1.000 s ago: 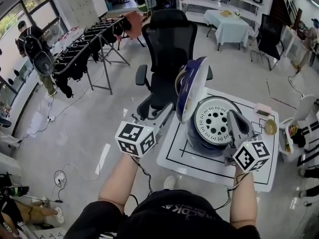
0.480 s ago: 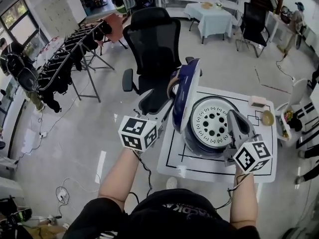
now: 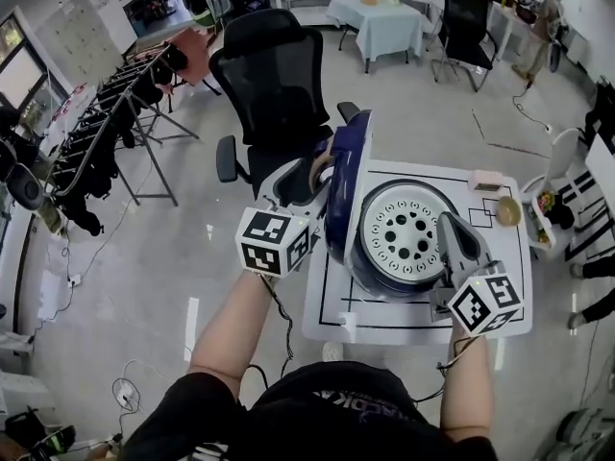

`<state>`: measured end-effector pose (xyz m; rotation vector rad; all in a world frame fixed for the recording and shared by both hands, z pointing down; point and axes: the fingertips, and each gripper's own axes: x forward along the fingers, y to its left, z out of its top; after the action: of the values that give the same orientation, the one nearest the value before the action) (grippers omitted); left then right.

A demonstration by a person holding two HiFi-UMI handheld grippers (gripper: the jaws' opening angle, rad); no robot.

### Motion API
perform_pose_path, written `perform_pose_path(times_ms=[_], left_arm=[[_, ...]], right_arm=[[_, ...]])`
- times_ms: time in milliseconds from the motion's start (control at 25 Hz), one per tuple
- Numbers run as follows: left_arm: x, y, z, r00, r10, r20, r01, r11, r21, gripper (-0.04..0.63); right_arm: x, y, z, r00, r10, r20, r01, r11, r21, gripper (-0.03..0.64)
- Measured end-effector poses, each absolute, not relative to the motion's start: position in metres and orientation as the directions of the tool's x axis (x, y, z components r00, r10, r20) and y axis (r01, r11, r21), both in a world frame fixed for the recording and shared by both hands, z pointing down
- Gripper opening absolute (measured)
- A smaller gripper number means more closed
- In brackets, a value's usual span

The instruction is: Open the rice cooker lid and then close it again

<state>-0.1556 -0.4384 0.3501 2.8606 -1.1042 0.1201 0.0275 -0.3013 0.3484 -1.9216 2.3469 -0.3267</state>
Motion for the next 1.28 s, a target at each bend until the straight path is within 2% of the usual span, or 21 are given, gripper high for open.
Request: perform_pose_path(times_ms=[160, 400, 840, 1280], left_arm=[[-0.150, -0.444, 0.348, 0.743, -0.662, 0.098, -0.668, -0.743, 0.037, 0.238], [-0.145, -0.446, 0.348, 0.755, -0.648, 0.099, -0.655, -0.753, 0.065, 0.143], [-0.128, -0.436, 0.339, 0.744, -0.659, 0.110, -0.660, -0.750, -0.033, 0.137], [-0.076, -0.414, 0.330, 0.733, -0.657, 0.179, -0.606, -0.749, -0.269, 0.140]], right_arm=[[0.029, -0.301, 0.348, -0.189, -0.979, 0.073, -0.962, 0.170, -0.216, 0.002], [0.037, -0.295, 0.348, -0.152, -0.986, 0.064, -0.966, 0.135, -0.220, 0.002], [0.043, -0.277, 0.347, -0.129, -0.989, 0.068, -0.969, 0.112, -0.218, 0.002], [0.072, -0.269, 0.327, -0.161, -0.986, 0.043, -0.969, 0.150, -0.197, 0.002]])
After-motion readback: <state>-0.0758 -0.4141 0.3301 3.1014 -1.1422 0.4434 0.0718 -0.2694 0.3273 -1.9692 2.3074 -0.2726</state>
